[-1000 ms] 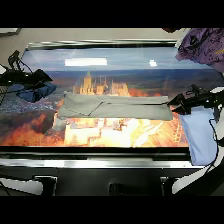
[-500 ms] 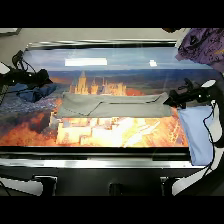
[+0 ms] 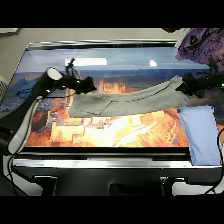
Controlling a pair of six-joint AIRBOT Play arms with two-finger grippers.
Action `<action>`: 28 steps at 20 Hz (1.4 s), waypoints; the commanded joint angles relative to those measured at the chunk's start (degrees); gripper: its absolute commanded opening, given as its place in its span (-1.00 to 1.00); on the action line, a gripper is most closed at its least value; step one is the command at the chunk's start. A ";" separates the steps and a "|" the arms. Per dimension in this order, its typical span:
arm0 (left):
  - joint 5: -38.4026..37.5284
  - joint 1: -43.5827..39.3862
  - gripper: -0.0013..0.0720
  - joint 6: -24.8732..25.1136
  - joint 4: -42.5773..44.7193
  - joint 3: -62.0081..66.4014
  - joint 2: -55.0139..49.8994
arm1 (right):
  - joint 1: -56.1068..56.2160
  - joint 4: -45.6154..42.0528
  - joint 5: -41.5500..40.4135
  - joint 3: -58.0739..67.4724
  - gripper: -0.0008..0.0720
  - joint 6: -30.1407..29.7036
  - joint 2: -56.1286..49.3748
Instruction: Fold the clothes and pants, and hang the long-sleeved shirts on hangers.
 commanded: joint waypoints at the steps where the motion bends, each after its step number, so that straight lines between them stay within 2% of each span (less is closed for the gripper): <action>1: 7.28 -10.08 -0.92 -0.02 -7.61 0.09 -4.81 | 0.04 -0.28 2.25 0.07 -0.91 7.19 4.81; 5: 9.60 -17.97 -0.92 -0.24 -9.57 4.13 -11.17 | 0.04 -0.20 3.30 0.07 -0.91 12.04 8.48; 9: 9.84 -21.86 -0.92 -3.23 -11.54 11.69 -17.66 | 0.04 0.17 3.19 0.07 -0.91 16.94 10.84; 13: 10.19 -24.70 -0.92 -8.24 -11.98 19.80 -23.56 | 0.04 0.33 1.51 0.07 -0.91 18.49 12.68; 17: 14.16 -27.17 -0.92 -8.20 -17.07 21.38 -26.05 | 0.04 1.60 1.55 0.22 -0.91 19.52 13.68; 20: 14.38 -27.93 -0.92 -7.74 -17.75 21.40 -26.10 | 0.04 2.56 1.62 1.51 -0.91 19.58 13.66; 25: 3.82 -21.64 -0.93 -6.34 -17.00 21.38 -23.21 | 1.95 3.45 0.63 1.73 -0.91 19.74 13.38; 28: -2.75 -15.54 -0.93 -6.03 -11.30 21.38 -18.38 | 7.48 3.06 -1.57 1.73 -0.91 20.68 12.74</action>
